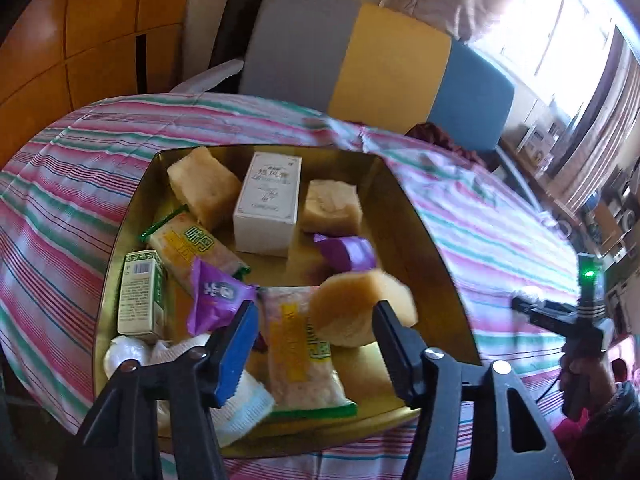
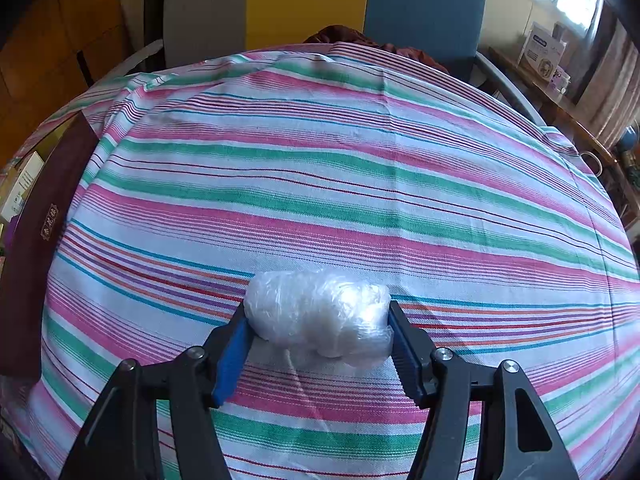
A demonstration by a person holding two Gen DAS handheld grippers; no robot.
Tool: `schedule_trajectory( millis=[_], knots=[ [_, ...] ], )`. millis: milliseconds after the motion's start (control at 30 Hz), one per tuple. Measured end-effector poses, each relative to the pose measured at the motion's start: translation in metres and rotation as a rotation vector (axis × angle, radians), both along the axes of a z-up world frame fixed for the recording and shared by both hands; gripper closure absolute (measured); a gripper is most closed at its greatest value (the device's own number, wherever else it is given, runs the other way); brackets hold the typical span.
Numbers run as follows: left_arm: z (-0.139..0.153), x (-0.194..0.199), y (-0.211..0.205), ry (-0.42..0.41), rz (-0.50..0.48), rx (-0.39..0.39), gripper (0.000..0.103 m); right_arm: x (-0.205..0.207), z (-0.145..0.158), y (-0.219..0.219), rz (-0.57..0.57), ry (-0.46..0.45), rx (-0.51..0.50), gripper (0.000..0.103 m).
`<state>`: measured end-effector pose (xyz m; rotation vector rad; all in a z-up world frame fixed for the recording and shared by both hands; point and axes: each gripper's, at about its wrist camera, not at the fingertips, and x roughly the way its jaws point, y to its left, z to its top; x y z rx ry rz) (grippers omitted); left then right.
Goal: Organize objects
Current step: 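Carry the sponge cake over the gold tray with the left tool, then lower the sponge cake into the tray and open the left tool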
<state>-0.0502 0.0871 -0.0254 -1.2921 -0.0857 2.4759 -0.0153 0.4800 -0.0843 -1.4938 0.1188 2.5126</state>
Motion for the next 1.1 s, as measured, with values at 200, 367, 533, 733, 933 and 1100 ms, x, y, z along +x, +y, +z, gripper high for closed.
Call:
schedule_trajectory(
  millis=[200, 367, 533, 733, 933, 1100],
  knots=[
    [-0.001, -0.008, 0.017, 0.047, 0.018, -0.059, 0.045, 0.001, -0.001, -0.001, -0.003, -0.002, -0.004, 0.038],
    [-0.005, -0.03, 0.05, 0.049, -0.068, -0.086, 0.045, 0.002, -0.001, -0.001, -0.004, -0.001, -0.003, 0.038],
    [-0.022, -0.041, 0.063, -0.015, -0.056, -0.068, 0.045, 0.001, 0.0, 0.0, -0.003, -0.003, -0.005, 0.038],
    [-0.015, -0.014, 0.049, 0.013, -0.06, -0.082, 0.045, -0.001, 0.001, 0.0, 0.003, -0.006, -0.008, 0.038],
    [0.001, 0.012, 0.034, 0.076, -0.041, -0.091, 0.045, -0.001, 0.001, 0.0, 0.004, -0.004, -0.001, 0.039],
    [0.01, 0.027, 0.025, 0.106, -0.03, -0.104, 0.045, 0.0, 0.001, -0.003, 0.001, -0.003, 0.01, 0.04]
  ],
)
